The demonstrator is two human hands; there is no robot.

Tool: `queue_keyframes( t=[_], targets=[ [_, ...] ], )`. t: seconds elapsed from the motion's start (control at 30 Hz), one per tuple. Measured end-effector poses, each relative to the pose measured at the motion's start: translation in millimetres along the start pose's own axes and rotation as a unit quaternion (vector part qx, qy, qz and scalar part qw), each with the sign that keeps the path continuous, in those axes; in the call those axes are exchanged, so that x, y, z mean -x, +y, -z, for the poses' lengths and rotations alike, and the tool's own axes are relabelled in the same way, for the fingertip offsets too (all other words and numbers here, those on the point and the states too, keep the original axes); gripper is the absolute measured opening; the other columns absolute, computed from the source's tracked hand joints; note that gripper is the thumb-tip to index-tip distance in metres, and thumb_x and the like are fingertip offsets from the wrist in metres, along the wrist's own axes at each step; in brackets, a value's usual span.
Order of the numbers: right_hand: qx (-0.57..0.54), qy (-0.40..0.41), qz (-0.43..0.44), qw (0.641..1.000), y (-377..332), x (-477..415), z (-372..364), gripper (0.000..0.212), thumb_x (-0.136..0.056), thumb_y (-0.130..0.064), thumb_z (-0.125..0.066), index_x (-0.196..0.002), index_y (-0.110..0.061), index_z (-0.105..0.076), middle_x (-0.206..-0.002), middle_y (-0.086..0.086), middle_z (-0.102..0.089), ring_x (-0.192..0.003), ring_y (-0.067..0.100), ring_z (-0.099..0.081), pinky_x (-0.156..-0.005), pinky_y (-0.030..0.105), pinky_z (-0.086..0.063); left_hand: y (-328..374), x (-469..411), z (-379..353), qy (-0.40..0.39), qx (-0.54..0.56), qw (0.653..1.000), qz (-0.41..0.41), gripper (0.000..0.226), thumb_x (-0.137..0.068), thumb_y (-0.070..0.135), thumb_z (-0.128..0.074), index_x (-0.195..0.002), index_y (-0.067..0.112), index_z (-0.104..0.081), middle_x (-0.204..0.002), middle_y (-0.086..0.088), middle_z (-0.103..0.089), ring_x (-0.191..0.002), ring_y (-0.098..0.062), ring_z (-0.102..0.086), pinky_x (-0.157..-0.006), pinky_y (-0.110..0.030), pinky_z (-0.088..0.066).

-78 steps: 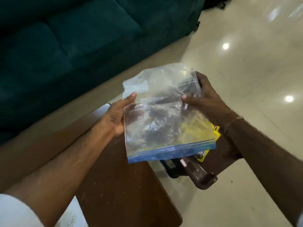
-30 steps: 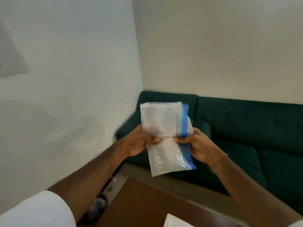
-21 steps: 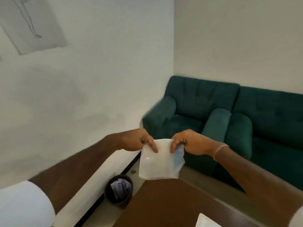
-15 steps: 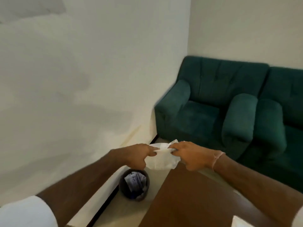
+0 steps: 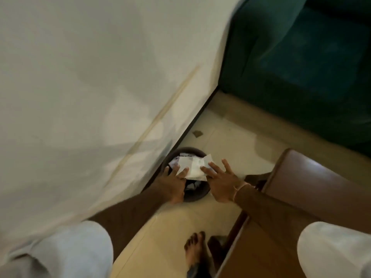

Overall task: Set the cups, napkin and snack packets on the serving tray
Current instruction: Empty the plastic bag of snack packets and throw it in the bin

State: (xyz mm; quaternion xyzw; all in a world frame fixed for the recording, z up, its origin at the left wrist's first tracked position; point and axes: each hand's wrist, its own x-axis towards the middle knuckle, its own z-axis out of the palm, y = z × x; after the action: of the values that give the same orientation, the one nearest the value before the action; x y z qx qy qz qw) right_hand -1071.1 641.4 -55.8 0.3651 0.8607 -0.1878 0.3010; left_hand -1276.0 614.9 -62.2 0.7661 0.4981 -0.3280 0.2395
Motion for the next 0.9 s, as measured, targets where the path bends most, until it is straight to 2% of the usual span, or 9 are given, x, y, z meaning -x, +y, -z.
queue_keyframes(
  t=[0.1,0.3,0.4,0.5,0.6,0.7,0.77,0.83,0.9],
  targets=[
    [-0.007,-0.035,-0.003,0.999,-3,-80,-63,0.064,-0.099,-0.044,-0.048,-0.155,-0.016,-0.035,-0.170,0.002,-0.003,-0.157,0.032,0.003,-0.118,0.063,0.013,-16,-68,-64,-0.054,0.014,0.998,0.010,0.064,-0.097,0.042,-0.045,-0.154,0.019,-0.027,-0.167,-0.002,0.003,-0.152,-0.031,0.003,-0.119,-0.055,0.001],
    [0.039,-0.128,0.001,0.991,-14,-193,-164,0.061,-0.103,-0.054,-0.026,-0.158,-0.027,-0.030,-0.171,0.001,-0.005,-0.157,0.031,0.001,-0.115,0.066,0.017,-32,-172,-160,-0.130,0.023,0.991,0.006,0.053,-0.101,0.041,-0.035,-0.149,0.018,-0.037,-0.164,-0.003,-0.018,-0.150,-0.025,-0.017,-0.117,-0.059,0.006],
    [0.058,-0.145,-0.016,0.988,-16,-229,-185,0.062,-0.103,-0.055,-0.022,-0.158,-0.028,-0.026,-0.170,0.002,-0.010,-0.157,0.031,-0.002,-0.115,0.065,0.017,-37,-207,-186,-0.138,0.034,0.990,0.012,0.055,-0.102,0.044,-0.032,-0.149,0.016,-0.036,-0.162,-0.005,-0.024,-0.149,-0.024,-0.020,-0.117,-0.058,0.005],
    [0.064,-0.159,-0.034,0.985,-12,-250,-194,0.067,-0.102,-0.058,-0.021,-0.161,-0.026,-0.016,-0.170,0.004,-0.008,-0.157,0.030,-0.001,-0.118,0.062,0.016,-38,-230,-198,-0.140,0.077,0.987,0.017,0.054,-0.100,0.048,-0.034,-0.143,0.017,-0.044,-0.152,-0.006,-0.041,-0.143,-0.026,-0.032,-0.117,-0.058,0.000],
    [0.060,-0.163,-0.039,0.984,-10,-258,-198,0.070,-0.102,-0.060,-0.021,-0.161,-0.025,-0.014,-0.170,0.005,-0.009,-0.157,0.030,-0.004,-0.120,0.061,0.015,-36,-239,-203,-0.139,0.107,0.984,0.037,0.060,-0.097,0.051,-0.040,-0.146,0.016,-0.038,-0.150,-0.007,-0.043,-0.142,-0.028,-0.034,-0.119,-0.055,-0.003],
    [0.037,-0.140,-0.037,0.989,-8,-251,-192,0.068,-0.102,-0.058,-0.026,-0.159,-0.021,-0.024,-0.169,0.010,-0.011,-0.156,0.033,-0.009,-0.120,0.062,0.012,-34,-231,-195,-0.108,0.121,0.986,0.038,0.059,-0.094,0.052,-0.046,-0.140,0.015,-0.045,-0.140,-0.009,-0.052,-0.131,-0.030,-0.046,-0.118,-0.054,-0.014],
    [-0.022,-0.094,-0.040,0.995,-6,-240,-180,0.061,-0.101,-0.052,-0.034,-0.154,-0.021,-0.037,-0.168,0.013,-0.015,-0.153,0.035,-0.017,-0.121,0.062,0.007,-35,-221,-185,-0.070,0.133,0.988,0.034,0.051,-0.091,0.053,-0.049,-0.127,0.016,-0.057,-0.128,-0.010,-0.061,-0.118,-0.030,-0.056,-0.109,-0.047,-0.032],
    [-0.086,-0.028,-0.048,0.995,-2,-224,-162,0.056,-0.099,-0.046,-0.042,-0.149,-0.019,-0.044,-0.163,0.015,-0.024,-0.146,0.037,-0.029,-0.122,0.060,-0.004,-35,-208,-169,-0.028,0.154,0.987,0.033,0.049,-0.090,0.054,-0.050,-0.120,0.017,-0.064,-0.120,-0.011,-0.066,-0.106,-0.031,-0.062,-0.094,-0.038,-0.046],
    [-0.137,0.029,-0.063,0.988,3,-205,-136,0.058,-0.098,-0.044,-0.045,-0.149,-0.017,-0.041,-0.160,0.016,-0.030,-0.143,0.037,-0.035,-0.121,0.055,-0.016,-38,-192,-142,0.010,0.165,0.986,0.035,0.054,-0.088,0.056,-0.050,-0.124,0.018,-0.063,-0.122,-0.010,-0.066,-0.107,-0.031,-0.063,-0.092,-0.038,-0.051]
  ],
)
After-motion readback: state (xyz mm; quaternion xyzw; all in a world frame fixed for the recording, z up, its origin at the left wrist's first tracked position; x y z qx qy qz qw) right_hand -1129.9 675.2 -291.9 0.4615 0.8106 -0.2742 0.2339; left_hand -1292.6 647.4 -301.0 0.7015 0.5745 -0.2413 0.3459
